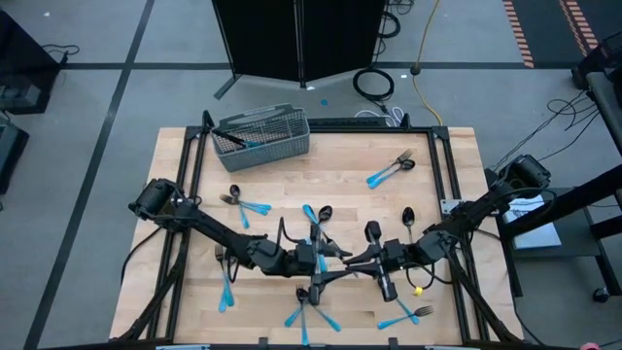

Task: Sort silverware
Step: Put the blue knife into the silverware basket

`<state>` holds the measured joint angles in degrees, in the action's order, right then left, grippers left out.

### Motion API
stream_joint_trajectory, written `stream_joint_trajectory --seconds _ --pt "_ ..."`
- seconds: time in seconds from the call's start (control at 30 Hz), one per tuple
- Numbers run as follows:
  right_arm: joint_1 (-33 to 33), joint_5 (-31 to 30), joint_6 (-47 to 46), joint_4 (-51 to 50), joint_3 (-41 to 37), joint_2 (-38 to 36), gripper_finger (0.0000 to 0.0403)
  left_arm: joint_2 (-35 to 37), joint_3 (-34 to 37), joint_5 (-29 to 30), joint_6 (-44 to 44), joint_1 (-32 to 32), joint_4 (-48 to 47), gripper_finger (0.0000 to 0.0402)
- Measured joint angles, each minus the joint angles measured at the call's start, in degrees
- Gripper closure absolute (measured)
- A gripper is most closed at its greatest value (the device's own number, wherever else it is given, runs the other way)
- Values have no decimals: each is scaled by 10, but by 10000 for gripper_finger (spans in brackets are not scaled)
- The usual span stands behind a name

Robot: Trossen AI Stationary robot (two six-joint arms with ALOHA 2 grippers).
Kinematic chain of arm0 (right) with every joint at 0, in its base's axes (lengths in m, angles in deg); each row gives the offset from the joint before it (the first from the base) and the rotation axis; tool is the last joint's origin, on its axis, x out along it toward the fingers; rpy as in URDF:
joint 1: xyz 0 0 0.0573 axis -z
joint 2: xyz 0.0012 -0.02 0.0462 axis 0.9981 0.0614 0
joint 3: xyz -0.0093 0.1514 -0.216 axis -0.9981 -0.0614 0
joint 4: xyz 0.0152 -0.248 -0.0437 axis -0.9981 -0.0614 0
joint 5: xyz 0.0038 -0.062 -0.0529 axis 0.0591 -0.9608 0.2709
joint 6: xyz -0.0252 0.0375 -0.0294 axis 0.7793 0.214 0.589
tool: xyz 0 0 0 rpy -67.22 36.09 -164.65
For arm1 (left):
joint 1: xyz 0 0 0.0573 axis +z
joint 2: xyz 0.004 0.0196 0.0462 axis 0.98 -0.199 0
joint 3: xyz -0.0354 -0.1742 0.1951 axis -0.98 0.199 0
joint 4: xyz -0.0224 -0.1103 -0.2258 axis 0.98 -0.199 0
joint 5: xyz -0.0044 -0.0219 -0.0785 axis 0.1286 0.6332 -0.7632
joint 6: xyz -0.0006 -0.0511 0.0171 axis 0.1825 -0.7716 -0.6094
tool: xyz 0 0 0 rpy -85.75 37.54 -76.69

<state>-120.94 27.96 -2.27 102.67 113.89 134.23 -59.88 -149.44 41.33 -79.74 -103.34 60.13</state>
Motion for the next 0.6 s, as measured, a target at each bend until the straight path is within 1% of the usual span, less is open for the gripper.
stream_joint_trajectory --seconds 0.23,0.37,0.6 --pt "0 0 2 -1 0 0 399 0 0 -2 0 2 19 260" --pt "0 0 0 0 0 0 398 0 0 -3 0 3 33 263" --pt "0 -13 1 -1 0 0 398 0 0 -3 0 5 28 265"
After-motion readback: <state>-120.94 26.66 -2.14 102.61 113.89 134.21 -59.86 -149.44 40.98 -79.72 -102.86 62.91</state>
